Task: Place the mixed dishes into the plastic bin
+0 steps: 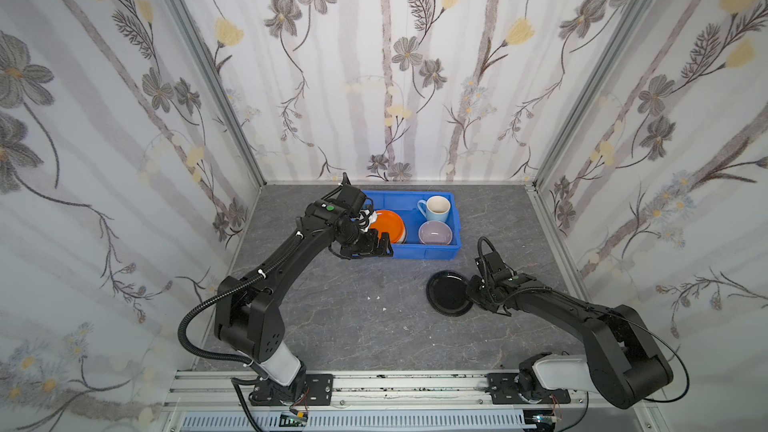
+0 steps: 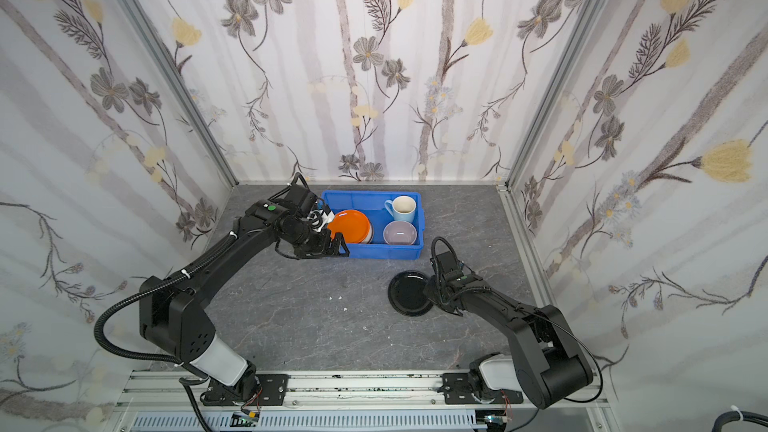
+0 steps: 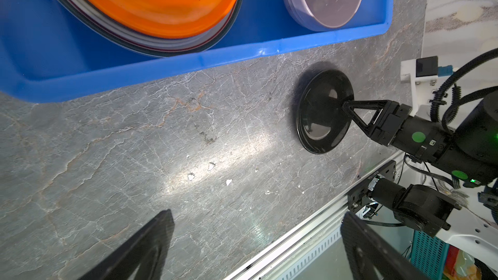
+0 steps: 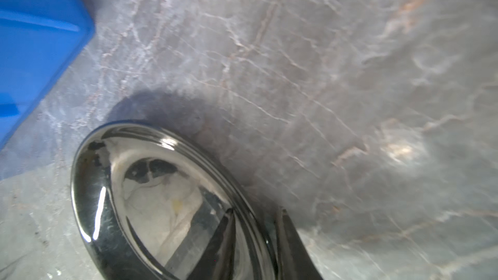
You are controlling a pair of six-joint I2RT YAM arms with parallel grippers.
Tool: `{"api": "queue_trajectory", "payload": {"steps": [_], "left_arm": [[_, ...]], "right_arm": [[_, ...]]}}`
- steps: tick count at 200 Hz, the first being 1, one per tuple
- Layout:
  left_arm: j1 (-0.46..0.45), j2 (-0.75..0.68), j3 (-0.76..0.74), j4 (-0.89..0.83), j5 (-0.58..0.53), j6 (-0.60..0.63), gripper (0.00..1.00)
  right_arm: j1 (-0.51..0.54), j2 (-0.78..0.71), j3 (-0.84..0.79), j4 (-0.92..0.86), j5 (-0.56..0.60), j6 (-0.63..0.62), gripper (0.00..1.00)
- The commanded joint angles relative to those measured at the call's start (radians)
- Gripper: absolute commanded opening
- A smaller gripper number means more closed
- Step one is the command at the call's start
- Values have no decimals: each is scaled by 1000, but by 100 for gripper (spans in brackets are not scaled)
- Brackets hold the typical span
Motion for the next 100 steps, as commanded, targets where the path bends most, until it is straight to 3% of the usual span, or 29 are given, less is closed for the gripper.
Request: {"api": "queue_trajectory", "payload": {"steps": [1,41,100], "left_arm": [[2,-6,-2,-17,-14,-10,100],[2,-14,-2,-14,-22,-29,100],[17,-61,-47,-15,-50,-41,100]], "right_arm": [[1,27,-11,35,-56,-15,21],[2,50,2,63,-97,-52,8],[2,7,26,25,-133,-125,6]]}}
